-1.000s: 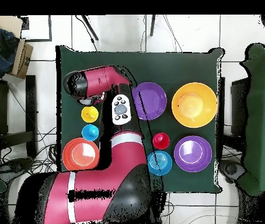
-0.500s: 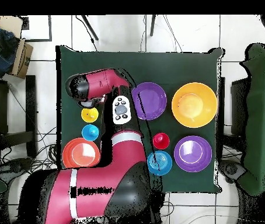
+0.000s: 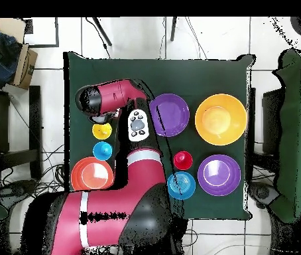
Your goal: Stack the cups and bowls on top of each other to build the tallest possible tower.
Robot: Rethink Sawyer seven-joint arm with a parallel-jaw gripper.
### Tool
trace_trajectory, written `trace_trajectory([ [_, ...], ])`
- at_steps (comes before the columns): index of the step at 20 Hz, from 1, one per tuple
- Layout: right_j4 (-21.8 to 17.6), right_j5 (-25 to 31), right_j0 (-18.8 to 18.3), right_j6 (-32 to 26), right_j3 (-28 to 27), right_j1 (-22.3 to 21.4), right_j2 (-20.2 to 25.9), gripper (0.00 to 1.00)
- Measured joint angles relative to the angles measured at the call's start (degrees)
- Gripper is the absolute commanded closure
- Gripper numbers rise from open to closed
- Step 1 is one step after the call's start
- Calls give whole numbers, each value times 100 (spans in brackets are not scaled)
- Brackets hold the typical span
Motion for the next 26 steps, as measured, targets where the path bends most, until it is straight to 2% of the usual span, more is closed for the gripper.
trace_trajectory([
  [26,1,1,0,-1,-163,103,0,0],
])
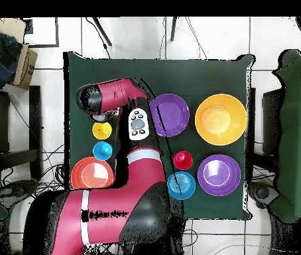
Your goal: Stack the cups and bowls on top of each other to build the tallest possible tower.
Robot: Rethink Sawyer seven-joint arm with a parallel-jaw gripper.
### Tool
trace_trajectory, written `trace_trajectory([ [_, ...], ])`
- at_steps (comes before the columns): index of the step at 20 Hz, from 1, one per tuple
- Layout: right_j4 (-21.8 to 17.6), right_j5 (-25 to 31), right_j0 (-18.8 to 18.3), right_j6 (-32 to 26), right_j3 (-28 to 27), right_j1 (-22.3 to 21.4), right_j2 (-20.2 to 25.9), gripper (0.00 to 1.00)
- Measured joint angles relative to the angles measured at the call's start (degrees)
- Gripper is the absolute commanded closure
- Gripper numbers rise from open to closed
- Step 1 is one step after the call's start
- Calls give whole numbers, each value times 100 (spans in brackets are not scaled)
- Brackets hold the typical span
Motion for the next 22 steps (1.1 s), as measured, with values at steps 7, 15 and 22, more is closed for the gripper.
trace_trajectory([
  [7,-1,1,1,0,-98,38,0,0],
  [15,0,0,1,0,-124,48,0,0],
  [22,0,0,1,0,-124,48,0,0],
])
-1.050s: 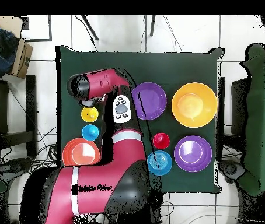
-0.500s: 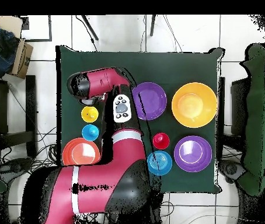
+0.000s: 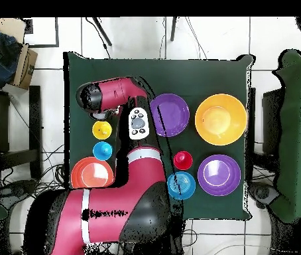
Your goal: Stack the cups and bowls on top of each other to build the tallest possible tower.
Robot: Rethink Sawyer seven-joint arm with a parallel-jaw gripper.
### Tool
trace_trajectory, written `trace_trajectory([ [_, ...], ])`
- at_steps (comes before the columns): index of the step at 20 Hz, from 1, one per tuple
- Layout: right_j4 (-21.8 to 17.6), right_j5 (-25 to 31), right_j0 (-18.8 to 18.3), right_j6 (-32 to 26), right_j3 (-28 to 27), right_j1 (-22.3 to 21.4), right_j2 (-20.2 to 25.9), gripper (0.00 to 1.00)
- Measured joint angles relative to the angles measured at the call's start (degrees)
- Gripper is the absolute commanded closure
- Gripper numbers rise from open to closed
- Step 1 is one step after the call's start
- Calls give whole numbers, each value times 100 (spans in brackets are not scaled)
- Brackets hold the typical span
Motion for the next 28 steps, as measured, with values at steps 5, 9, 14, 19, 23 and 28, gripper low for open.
trace_trajectory([
  [5,1,-2,0,0,0,1,1,100],
  [9,14,-25,-2,1,-51,-55,18,100],
  [14,-1,-48,1,1,-235,-222,45,100],
  [19,-1,-45,-19,1,-248,-108,44,100],
  [23,4,-48,-31,1,-260,-108,44,100],
  [28,2,-49,-30,1,-265,-108,44,100],
])
